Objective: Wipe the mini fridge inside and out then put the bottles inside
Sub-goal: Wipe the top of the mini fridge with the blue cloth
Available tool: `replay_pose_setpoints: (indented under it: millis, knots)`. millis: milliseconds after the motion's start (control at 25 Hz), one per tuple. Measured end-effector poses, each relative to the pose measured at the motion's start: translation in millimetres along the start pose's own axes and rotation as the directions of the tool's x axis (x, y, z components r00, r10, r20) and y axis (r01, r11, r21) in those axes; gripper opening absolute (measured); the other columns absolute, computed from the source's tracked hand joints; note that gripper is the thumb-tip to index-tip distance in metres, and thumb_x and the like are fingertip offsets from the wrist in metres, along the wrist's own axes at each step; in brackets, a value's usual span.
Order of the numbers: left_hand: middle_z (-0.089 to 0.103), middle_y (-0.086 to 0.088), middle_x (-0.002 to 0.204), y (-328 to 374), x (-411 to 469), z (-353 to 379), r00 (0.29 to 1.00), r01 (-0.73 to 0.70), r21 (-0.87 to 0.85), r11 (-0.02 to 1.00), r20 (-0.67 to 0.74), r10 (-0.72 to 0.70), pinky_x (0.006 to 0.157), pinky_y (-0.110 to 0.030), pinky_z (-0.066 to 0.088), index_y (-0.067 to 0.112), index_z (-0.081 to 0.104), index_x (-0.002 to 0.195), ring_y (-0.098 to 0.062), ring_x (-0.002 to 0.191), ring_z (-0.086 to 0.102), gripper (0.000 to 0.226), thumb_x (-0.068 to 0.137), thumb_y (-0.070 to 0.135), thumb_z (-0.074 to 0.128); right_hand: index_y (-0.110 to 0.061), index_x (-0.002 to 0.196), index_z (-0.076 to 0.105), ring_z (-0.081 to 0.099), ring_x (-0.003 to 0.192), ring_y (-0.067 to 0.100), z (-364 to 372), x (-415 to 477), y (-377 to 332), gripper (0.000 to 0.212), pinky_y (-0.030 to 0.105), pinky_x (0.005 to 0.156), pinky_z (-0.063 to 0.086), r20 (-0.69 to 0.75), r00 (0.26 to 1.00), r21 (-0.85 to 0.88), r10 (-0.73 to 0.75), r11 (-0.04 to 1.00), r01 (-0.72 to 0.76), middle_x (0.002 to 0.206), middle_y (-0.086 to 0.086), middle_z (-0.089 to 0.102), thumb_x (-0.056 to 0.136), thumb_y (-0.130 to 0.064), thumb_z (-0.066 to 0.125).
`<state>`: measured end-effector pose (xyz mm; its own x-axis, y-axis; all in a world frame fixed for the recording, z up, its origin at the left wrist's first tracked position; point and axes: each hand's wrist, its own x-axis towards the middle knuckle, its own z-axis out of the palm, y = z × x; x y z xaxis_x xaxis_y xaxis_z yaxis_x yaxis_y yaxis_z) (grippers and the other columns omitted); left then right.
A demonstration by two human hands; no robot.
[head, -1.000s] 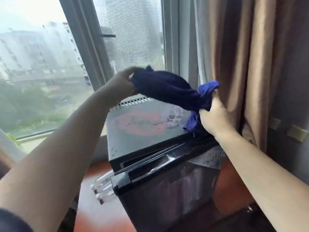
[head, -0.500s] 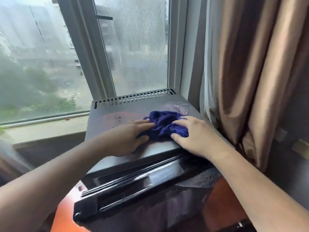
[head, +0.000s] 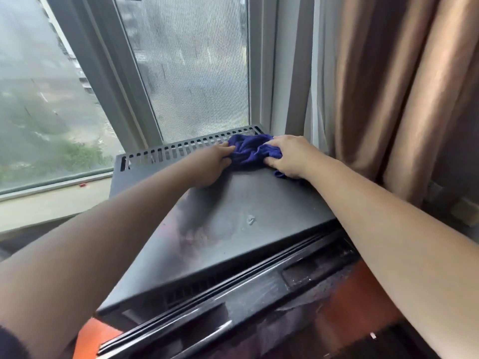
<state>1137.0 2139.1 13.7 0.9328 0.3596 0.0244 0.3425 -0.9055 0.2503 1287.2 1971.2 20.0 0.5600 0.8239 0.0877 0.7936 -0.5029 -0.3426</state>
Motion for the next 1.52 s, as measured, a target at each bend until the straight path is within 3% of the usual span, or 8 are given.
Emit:
replay_pose_setpoints:
  millis: [200, 400, 560, 840, 960, 1120, 1320, 1520]
  knots:
    - [0.027, 0.003, 0.169, -9.1, 28.2, 0.6, 0.999, 0.039, -0.033, 0.999, -0.016, -0.039, 0.123, -0.026, 0.017, 0.021, 0.038, 0.159, -0.021, 0.154, 0.028, 0.050, 0.109, 0.024, 0.045, -0.024, 0.132, 0.068, 0.061, 0.121, 0.031, 2.3, 24.3, 4.2, 0.036, 0.033, 0.098, 0.049, -0.046, 0.997, 0.020, 0.064, 0.998, -0.063, 0.130, 0.011, 0.068, 0.098, -0.037, 0.066]
    - [0.030, 0.002, 0.167, -1.5, -7.4, 0.1, 0.999, -0.043, -0.046, 0.998, 0.005, 0.043, 0.126, -0.027, 0.015, 0.025, 0.042, 0.156, -0.016, 0.155, 0.026, 0.049, 0.108, 0.024, 0.048, -0.030, 0.125, 0.071, 0.062, 0.118, 0.031, -2.7, -14.7, 8.4, 0.030, 0.033, 0.096, 0.049, -0.018, 1.000, 0.015, -0.019, 1.000, 0.019, 0.121, 0.006, 0.072, 0.096, -0.038, 0.065]
    - [0.026, 0.009, 0.168, 25.6, -62.5, 4.1, 0.991, -0.130, -0.046, 0.991, 0.023, 0.131, 0.126, -0.026, 0.015, 0.031, 0.041, 0.156, -0.010, 0.155, 0.024, 0.049, 0.108, 0.029, 0.047, -0.027, 0.133, 0.069, 0.059, 0.127, 0.028, -7.1, -81.6, 11.8, 0.037, 0.030, 0.106, 0.041, -0.048, 0.995, 0.032, -0.093, 0.995, 0.094, 0.135, 0.005, 0.067, 0.097, -0.033, 0.067]
    - [0.024, 0.011, 0.168, 76.5, -112.3, 15.0, 0.972, -0.235, -0.072, 0.969, 0.013, 0.236, 0.117, -0.007, 0.000, 0.027, 0.040, 0.157, -0.001, 0.155, 0.013, 0.048, 0.110, 0.032, 0.041, -0.028, 0.142, 0.060, 0.044, 0.144, 0.015, 2.7, -150.9, 13.5, 0.045, 0.025, 0.119, 0.029, -0.127, 0.990, 0.038, -0.061, 0.997, 0.066, 0.152, -0.004, 0.052, 0.098, -0.036, 0.063]
    - [0.023, 0.007, 0.168, 75.1, -101.3, 14.4, 0.962, -0.266, -0.021, 0.964, 0.055, 0.267, 0.116, -0.005, -0.002, 0.024, 0.038, 0.158, -0.005, 0.156, 0.014, 0.048, 0.111, 0.028, 0.039, -0.022, 0.143, 0.058, 0.040, 0.146, 0.016, 4.0, -139.8, 6.6, 0.045, 0.021, 0.116, 0.025, -0.120, 0.992, 0.005, -0.050, 0.999, 0.051, 0.154, -0.001, 0.049, 0.100, -0.032, 0.058]
    - [0.028, -0.002, 0.168, 55.1, -65.9, 6.2, 0.973, -0.219, 0.036, 0.975, 0.076, 0.216, 0.106, 0.001, -0.003, 0.016, 0.042, 0.156, -0.015, 0.156, 0.021, 0.045, 0.111, 0.021, 0.040, -0.017, 0.141, 0.058, 0.041, 0.145, 0.024, 2.1, -89.4, -0.5, 0.043, 0.028, 0.117, 0.030, -0.039, 0.999, 0.011, -0.023, 1.000, 0.024, 0.153, 0.007, 0.050, 0.099, -0.027, 0.055]
    - [0.032, -0.009, 0.166, 24.1, -15.1, 4.8, 0.988, -0.149, 0.027, 0.989, 0.045, 0.147, 0.117, -0.015, 0.012, 0.011, 0.048, 0.150, -0.020, 0.155, 0.025, 0.041, 0.110, 0.018, 0.040, -0.015, 0.137, 0.060, 0.044, 0.142, 0.027, 4.5, -18.5, -3.9, 0.040, 0.032, 0.115, 0.035, 0.034, 0.999, 0.022, 0.033, 0.999, -0.034, 0.150, 0.009, 0.051, 0.100, -0.028, 0.054]
    - [0.046, -0.012, 0.157, -2.7, 28.0, -1.4, 0.998, -0.045, 0.064, 0.997, 0.039, 0.043, 0.115, -0.029, 0.028, 0.005, 0.053, 0.143, -0.028, 0.145, 0.043, 0.037, 0.109, 0.014, 0.040, -0.020, 0.132, 0.061, 0.050, 0.135, 0.028, 13.4, 37.1, -4.8, 0.037, 0.033, 0.110, 0.040, 0.050, 0.997, -0.016, 0.056, 0.998, -0.055, 0.144, 0.006, 0.055, 0.098, -0.032, 0.052]
